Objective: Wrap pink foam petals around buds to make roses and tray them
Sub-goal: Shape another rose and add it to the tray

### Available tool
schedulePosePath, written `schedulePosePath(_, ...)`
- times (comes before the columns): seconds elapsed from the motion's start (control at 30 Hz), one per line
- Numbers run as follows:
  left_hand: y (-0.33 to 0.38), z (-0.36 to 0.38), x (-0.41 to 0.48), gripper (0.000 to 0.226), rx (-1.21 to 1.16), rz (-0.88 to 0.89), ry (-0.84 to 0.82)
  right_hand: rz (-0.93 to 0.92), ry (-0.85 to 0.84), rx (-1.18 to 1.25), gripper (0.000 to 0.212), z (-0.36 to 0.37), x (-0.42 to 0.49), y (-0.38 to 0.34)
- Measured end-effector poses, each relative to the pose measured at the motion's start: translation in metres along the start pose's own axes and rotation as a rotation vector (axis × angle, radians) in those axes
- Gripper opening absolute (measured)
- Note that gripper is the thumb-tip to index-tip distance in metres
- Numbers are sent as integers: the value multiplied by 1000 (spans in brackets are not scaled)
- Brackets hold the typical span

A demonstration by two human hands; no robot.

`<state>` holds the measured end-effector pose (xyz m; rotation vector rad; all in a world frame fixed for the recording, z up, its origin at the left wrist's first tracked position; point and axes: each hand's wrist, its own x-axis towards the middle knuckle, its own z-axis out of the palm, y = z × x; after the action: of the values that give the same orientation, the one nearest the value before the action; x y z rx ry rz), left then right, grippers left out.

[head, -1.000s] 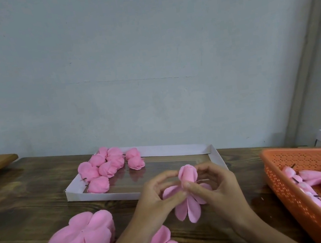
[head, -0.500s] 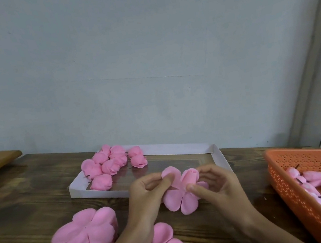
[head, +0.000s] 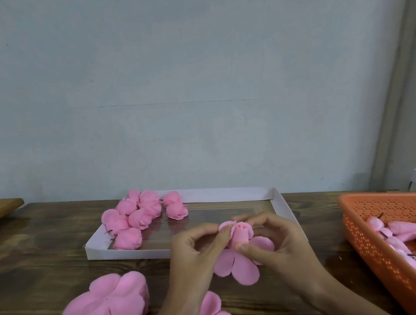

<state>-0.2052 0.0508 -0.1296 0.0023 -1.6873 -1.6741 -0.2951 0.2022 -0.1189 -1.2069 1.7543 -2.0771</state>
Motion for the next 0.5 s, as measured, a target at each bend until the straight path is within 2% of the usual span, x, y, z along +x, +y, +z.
schedulePosePath(0.23, 4, 0, 1, 17, -15, -7, -73, -30, 61, -21, 36, -2, 1, 3)
schedulePosePath(0.33, 6, -1, 2, 14, -34, -38, -94, 6, 50, -21, 53, -5, 3, 1)
schedulePosePath(0.4, 7, -2, 2, 12, -32, -50, -116, 29, 14, -19, 49, -6, 4, -1)
schedulePosePath(0.5, 5, -3, 2, 17, -33, -82, -145, 24, -33, -42, 29, -7, 4, 0)
